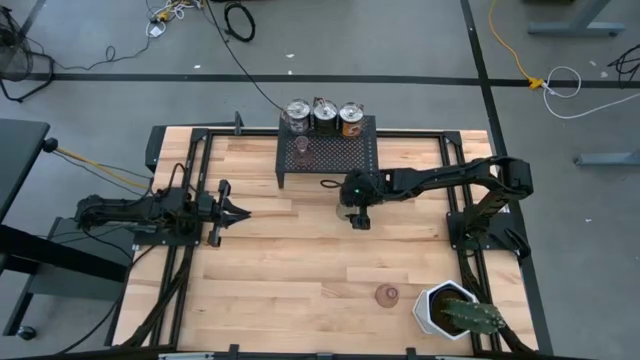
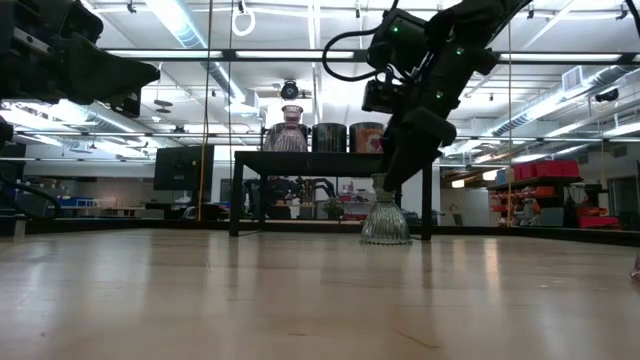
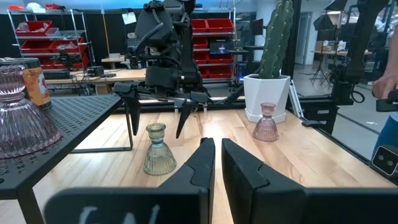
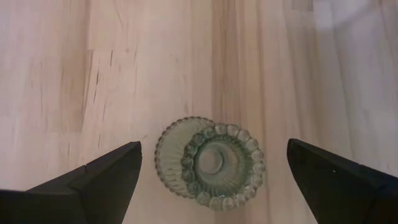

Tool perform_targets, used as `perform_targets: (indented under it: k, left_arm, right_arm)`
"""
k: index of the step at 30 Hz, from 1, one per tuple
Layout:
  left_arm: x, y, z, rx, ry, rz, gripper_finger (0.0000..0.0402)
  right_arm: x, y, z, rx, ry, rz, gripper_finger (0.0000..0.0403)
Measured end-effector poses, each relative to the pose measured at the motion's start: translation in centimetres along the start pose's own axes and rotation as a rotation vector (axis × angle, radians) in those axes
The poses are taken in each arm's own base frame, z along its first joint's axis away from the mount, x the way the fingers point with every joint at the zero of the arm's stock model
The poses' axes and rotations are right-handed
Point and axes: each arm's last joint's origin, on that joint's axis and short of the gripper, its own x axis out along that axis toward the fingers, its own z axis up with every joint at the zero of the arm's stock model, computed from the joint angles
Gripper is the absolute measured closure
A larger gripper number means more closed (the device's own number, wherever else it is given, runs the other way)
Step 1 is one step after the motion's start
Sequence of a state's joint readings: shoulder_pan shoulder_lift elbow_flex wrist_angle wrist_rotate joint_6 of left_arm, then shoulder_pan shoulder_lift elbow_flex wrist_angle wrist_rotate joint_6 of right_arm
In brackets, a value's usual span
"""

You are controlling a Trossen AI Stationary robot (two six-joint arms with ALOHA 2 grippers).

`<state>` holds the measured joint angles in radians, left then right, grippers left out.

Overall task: Pick & Place candle stick holders
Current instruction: Put the green vase candle holder on the shelf

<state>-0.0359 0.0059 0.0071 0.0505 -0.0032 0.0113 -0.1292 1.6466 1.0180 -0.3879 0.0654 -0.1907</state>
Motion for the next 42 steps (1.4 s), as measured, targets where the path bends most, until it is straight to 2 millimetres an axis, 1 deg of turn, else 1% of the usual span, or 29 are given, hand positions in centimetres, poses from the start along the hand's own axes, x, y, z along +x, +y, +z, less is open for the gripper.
perform_targets:
  k: [7,19,26,42]
  left_arm:
    - [0.00,0.00,0.00,0.000,0.000,0.000,0.0367]
    - [0.00,0.00,0.00,0.000,0.000,0.000,0.0367]
    - [0.00,0.00,0.00,0.000,0.000,0.000,0.0367]
    - [0.00,0.00,0.00,0.000,0.000,0.000,0.0367]
  right_arm:
    - [0.00,0.01,0.01,0.002,-0.002,0.003,0.0010]
    - [0.00,0.00,0.00,0.003,0.000,0.003,0.0075]
    - [-0.01,0.01,0.00,0.002,0.000,0.003,0.0102]
    - [-0.02,0.00,0.00,0.003,0.000,0.003,0.0136]
